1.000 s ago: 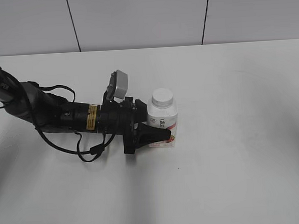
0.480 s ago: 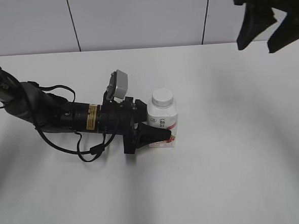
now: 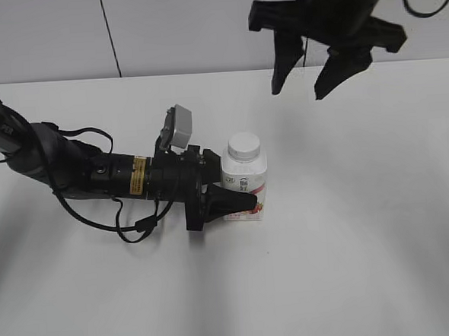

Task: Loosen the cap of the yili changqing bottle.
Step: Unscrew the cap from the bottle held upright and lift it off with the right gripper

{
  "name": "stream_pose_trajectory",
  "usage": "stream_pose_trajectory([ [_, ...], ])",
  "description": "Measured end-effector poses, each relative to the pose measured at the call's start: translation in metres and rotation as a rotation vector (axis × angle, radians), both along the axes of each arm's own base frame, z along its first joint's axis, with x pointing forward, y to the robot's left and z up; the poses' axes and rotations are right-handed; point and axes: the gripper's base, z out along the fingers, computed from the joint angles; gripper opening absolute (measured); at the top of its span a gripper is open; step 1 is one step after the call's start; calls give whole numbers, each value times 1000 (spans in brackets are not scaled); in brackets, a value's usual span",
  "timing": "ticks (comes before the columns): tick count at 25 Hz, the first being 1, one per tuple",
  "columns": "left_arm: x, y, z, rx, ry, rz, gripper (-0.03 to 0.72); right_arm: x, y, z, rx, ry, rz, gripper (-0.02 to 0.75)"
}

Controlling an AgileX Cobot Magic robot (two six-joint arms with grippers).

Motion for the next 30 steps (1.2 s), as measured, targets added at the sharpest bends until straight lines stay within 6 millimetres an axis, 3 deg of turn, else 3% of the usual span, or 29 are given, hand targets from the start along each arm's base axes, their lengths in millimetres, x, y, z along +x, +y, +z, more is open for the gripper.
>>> stream_pose_trajectory([
  [6,0,0,0,-1,0,0,436,14,23,-31,-10,76,-23,448],
  [19,0,0,0,-2,0,-1,435,24,56,-61,18,149,5,448],
  [30,0,0,0,-1,0,-1,435,25,61,-73,1,172,11,448],
])
